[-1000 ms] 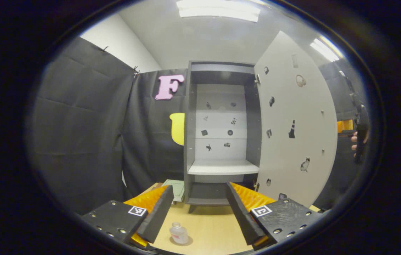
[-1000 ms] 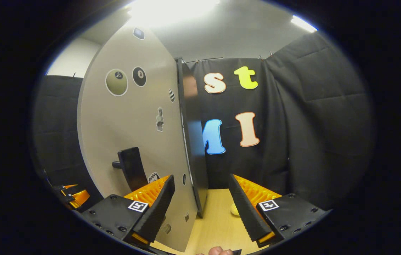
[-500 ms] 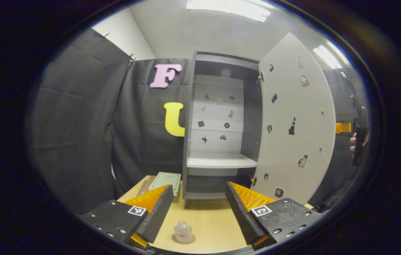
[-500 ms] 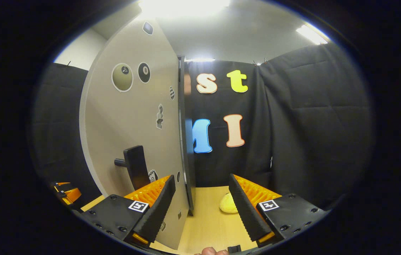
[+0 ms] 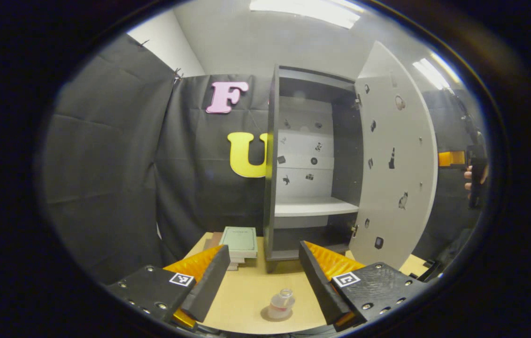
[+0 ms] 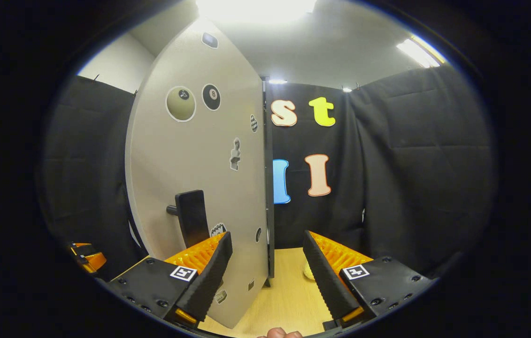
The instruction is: Open the cabinet door with the right hand, grasp the bottle in the cabinet with the left hand and place it on the coaster, then close the cabinet door with the right hand.
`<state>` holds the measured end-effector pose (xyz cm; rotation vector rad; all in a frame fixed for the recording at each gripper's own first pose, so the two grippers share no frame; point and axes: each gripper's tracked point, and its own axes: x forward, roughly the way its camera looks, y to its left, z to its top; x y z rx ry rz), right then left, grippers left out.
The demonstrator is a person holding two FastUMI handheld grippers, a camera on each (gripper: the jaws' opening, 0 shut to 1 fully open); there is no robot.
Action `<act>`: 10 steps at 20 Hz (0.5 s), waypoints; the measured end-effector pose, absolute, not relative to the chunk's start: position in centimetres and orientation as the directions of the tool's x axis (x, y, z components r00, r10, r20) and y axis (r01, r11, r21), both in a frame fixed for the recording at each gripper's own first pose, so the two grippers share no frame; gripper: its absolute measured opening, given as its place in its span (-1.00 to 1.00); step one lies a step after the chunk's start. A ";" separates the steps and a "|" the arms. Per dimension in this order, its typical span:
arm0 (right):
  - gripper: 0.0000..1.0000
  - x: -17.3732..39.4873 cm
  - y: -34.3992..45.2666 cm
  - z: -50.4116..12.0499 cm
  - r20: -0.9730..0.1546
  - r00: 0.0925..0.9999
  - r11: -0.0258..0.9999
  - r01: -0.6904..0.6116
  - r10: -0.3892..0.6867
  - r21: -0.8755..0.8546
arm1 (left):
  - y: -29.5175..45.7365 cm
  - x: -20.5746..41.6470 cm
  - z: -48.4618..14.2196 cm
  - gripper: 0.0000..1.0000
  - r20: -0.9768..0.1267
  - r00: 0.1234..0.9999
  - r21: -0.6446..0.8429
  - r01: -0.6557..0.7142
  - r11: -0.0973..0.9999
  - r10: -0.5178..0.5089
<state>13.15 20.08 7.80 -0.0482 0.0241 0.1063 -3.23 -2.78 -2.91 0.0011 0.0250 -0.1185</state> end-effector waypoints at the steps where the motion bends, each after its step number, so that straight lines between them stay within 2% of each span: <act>1: 0.94 13.4 20.8 7.5 -0.028 0.994 0.993 -0.108 0.107 -0.039 | -2.0 -3.3 -3.1 0.77 -0.025 0.993 -0.001 0.113 0.994 -0.113; 10: 0.93 15.1 28.3 6.4 -0.070 0.979 0.980 -0.186 0.191 0.074 | 4.0 -3.0 -3.2 0.77 -0.024 0.996 0.013 0.086 0.996 -0.086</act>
